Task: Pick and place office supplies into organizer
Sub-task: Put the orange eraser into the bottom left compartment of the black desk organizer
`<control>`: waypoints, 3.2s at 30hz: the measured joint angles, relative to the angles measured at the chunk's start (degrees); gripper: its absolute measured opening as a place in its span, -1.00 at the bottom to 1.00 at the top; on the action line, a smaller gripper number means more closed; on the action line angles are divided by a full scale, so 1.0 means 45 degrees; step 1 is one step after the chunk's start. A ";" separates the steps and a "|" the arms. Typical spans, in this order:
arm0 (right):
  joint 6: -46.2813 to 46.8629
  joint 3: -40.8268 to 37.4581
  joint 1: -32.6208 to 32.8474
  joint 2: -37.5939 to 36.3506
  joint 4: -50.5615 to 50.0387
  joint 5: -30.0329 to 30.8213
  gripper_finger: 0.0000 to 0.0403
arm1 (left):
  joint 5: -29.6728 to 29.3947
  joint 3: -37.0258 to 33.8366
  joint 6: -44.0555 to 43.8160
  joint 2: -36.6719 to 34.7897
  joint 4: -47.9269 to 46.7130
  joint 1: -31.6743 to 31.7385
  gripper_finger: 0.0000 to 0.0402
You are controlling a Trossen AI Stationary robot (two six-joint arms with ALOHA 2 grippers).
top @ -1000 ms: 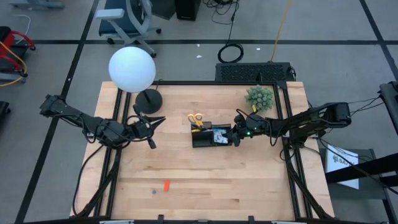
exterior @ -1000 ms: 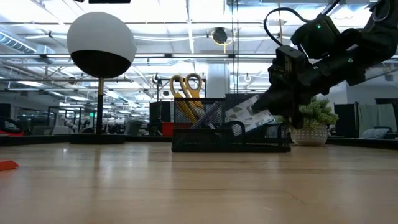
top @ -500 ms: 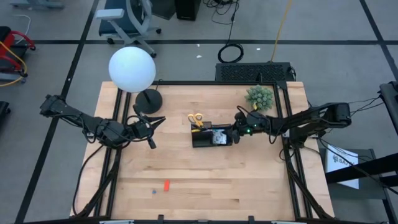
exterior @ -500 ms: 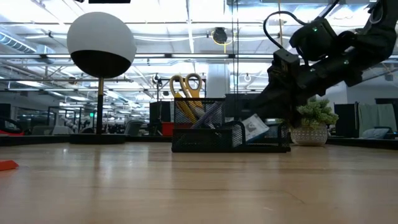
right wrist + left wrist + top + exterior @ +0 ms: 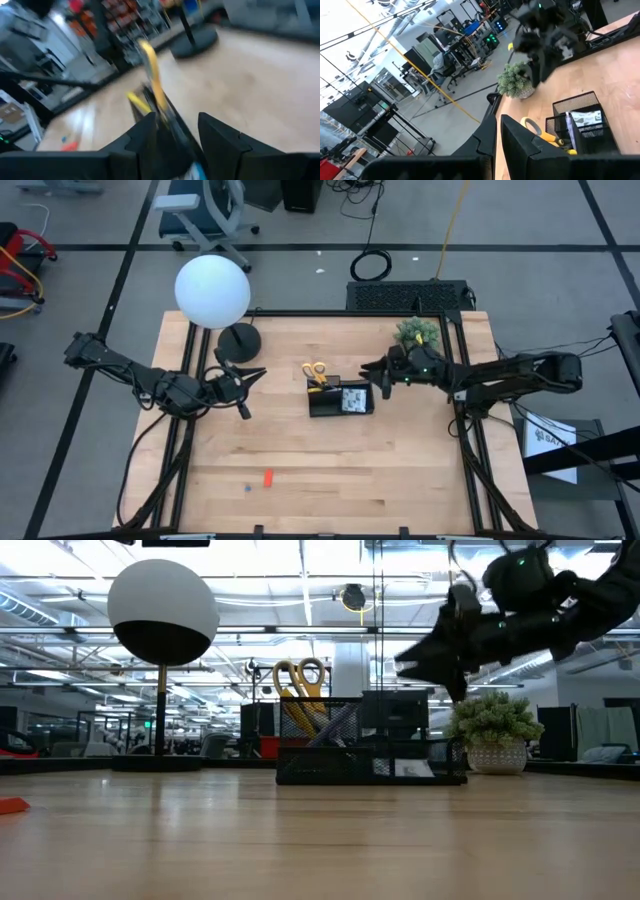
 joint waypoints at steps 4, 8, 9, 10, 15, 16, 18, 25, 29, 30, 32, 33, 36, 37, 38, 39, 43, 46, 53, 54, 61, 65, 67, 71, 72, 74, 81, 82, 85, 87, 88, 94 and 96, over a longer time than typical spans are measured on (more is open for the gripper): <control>-0.0562 0.0000 0.0000 -0.0317 0.1337 0.0013 -0.33 | 0.0172 0.0004 -0.0107 -0.0004 -0.0317 0.0000 -0.85; -0.1122 0.0000 0.0000 -0.0334 0.2832 0.0043 -0.33 | 0.1159 0.0005 -0.0201 0.0000 -0.0920 -0.0002 -0.85; -0.1273 0.0000 0.0000 -0.0331 0.2990 0.0055 -0.33 | 0.1258 0.0005 -0.0230 0.0000 -0.0950 -0.0010 -0.85; -0.1402 0.0000 0.0000 -0.0331 0.3074 0.0062 -0.33 | 0.1251 0.0001 -0.0317 0.0000 -0.0973 -0.0010 -0.85; -0.1674 -0.0005 0.0000 -0.0327 0.3567 0.0078 -0.34 | 0.1176 0.0005 -0.1076 0.0000 -0.1030 -0.0003 -0.85; -0.1661 -0.0005 0.0000 -0.0327 0.3665 0.0073 -0.34 | 0.1205 0.0005 -0.1214 0.0000 -0.1098 -0.0018 -0.85; -0.1570 -0.0005 0.0033 -0.0327 0.3746 0.0035 -0.34 | 0.1209 0.0005 -0.1478 0.0000 -0.1178 -0.0080 -0.85; -0.1979 -0.0005 0.0392 -0.0327 0.3986 0.0037 -0.35 | 0.1238 0.0226 -0.2455 0.0014 -0.2414 -0.0616 -0.85; -0.2019 -0.0005 0.0437 -0.0331 0.3997 0.0040 -0.35 | 0.1324 0.1472 -0.4133 0.0461 -0.4612 -0.0861 -0.81; -0.2028 -0.0005 0.0433 -0.0331 0.4001 0.0037 -0.35 | 0.1421 0.1856 -0.4575 0.0665 -0.5232 -0.0935 -0.78; -0.2055 -0.0005 0.0431 -0.0331 0.4005 0.0041 -0.35 | 0.1596 0.2702 -0.5250 0.1213 -0.6140 -0.1045 -0.69; -0.2058 -0.0005 0.0430 -0.0331 0.4011 0.0040 -0.35 | 0.1692 0.3110 -0.5479 0.1524 -0.6558 -0.1063 -0.64; -0.2062 -0.0005 0.0427 -0.0331 0.4036 0.0037 -0.35 | 0.2586 0.4304 -0.5923 0.2530 -0.8141 -0.1132 -0.47; -0.2063 -0.0005 0.0427 -0.0331 0.4028 0.0037 -0.36 | 0.3017 0.4700 -0.6016 0.2880 -0.8653 -0.1132 -0.42; -0.2063 -0.0005 0.0427 -0.0331 0.4021 0.0037 -0.36 | 0.3372 0.5036 -0.6098 0.3202 -0.9142 -0.1132 -0.36; -0.2063 -0.0005 0.0427 -0.0331 0.4021 0.0037 -0.36 | 0.3713 0.5338 -0.6230 0.3514 -0.9592 -0.1141 -0.31; -0.2063 -0.0005 0.0427 -0.0331 0.4021 0.0008 -0.36 | 0.5009 0.6336 -0.7257 0.4679 -1.1115 -0.1133 -0.15; -0.2063 -0.0005 0.0427 -0.0331 0.4016 0.0001 -0.36 | 0.6193 0.6988 -0.8068 0.5452 -1.1851 -0.1132 -0.06; -0.2252 -0.0005 0.0427 -0.0331 0.4026 -0.0001 -0.36 | 0.8329 0.7827 -0.8717 0.6834 -1.3094 -0.1310 0.05; -0.2253 -0.0005 0.0427 -0.0331 0.4026 -0.0006 -0.36 | 0.8466 0.7844 -0.8777 0.6996 -1.3204 -0.1376 0.06; -0.2352 -0.0005 0.0427 -0.0331 0.4024 -0.0006 -0.36 | 0.9327 0.7849 -0.8267 0.7933 -1.3622 -0.2052 0.10; -0.2354 -0.0005 0.0427 -0.0331 0.4026 -0.0004 -0.36 | 0.9436 0.7849 -0.6870 0.8414 -1.3609 -0.2618 0.09; -0.2354 -0.0005 0.0427 -0.0331 0.4021 0.0003 -0.36 | 0.9292 0.7849 -0.6176 0.8615 -1.3609 -0.2877 0.09; -0.2350 -0.0005 0.0427 -0.0331 0.4021 0.0010 -0.36 | 0.9060 0.7849 -0.4701 0.8972 -1.3608 -0.3295 0.09; -0.2350 -0.0005 0.0427 -0.0331 0.4025 0.0015 -0.36 | 0.9049 0.7849 -0.4347 0.9063 -1.3619 -0.3336 0.09; -0.2350 -0.0005 0.0427 -0.0331 0.4021 0.0031 -0.36 | 0.9049 0.7849 -0.3702 0.9231 -1.3694 -0.3427 0.09; -0.2021 -0.0005 0.0427 -0.0331 0.4021 0.0068 -0.36 | 0.9112 0.7844 -0.1545 1.0155 -1.3860 -0.3453 0.09; -0.2014 -0.0005 0.0427 -0.0331 0.4021 0.0071 -0.36 | 0.9112 0.7846 -0.1176 1.0304 -1.3872 -0.3453 0.09; -0.1918 -0.0005 0.0427 -0.0327 0.3997 0.0074 -0.36 | 0.9088 0.7844 -0.0112 1.0682 -1.3890 -0.3463 0.09; -0.1874 -0.0005 0.0427 -0.0331 0.3987 0.0076 -0.36 | 0.8808 0.7844 0.0194 1.0816 -1.3810 -0.3463 0.09; -0.1874 -0.0005 0.0427 -0.0331 0.3979 0.0076 -0.36 | 0.8689 0.7844 0.0325 1.0861 -1.3744 -0.3463 0.09; -0.1908 -0.0005 0.0427 -0.0327 0.3939 0.0082 -0.36 | 0.8832 0.7844 0.1191 1.1116 -1.3524 -0.3480 0.09; -0.1960 -0.0005 0.0427 -0.0331 0.3939 0.0086 -0.36 | 0.8874 0.7844 0.1451 1.1249 -1.3449 -0.3512 0.09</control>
